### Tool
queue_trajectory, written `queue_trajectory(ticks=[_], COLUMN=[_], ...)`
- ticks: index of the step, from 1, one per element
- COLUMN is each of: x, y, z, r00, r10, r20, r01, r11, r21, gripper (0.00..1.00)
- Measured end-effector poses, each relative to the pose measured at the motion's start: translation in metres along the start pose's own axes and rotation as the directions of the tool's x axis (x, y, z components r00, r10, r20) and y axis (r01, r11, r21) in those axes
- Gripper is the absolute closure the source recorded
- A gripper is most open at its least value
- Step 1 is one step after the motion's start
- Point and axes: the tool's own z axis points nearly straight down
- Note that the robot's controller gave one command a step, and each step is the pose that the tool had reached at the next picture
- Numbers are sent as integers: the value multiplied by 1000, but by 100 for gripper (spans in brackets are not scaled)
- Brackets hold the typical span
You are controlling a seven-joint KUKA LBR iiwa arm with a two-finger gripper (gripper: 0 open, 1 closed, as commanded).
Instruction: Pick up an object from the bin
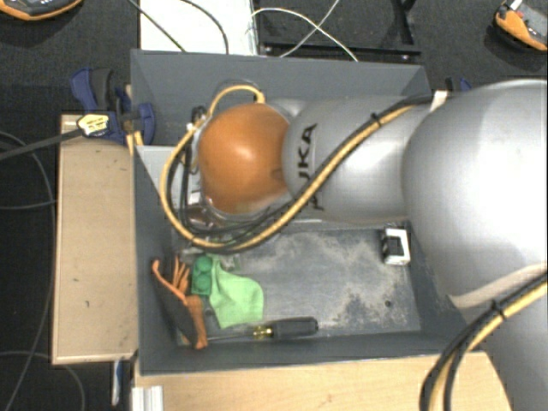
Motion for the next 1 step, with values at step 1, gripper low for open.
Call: queue_trajectory(ticks=[1], x=[1], y=[2], z=[-7], r00=[1000], r10=[1], r20=[-3], r01=[-1], r11=[1000], r21=[-4], gripper=[100])
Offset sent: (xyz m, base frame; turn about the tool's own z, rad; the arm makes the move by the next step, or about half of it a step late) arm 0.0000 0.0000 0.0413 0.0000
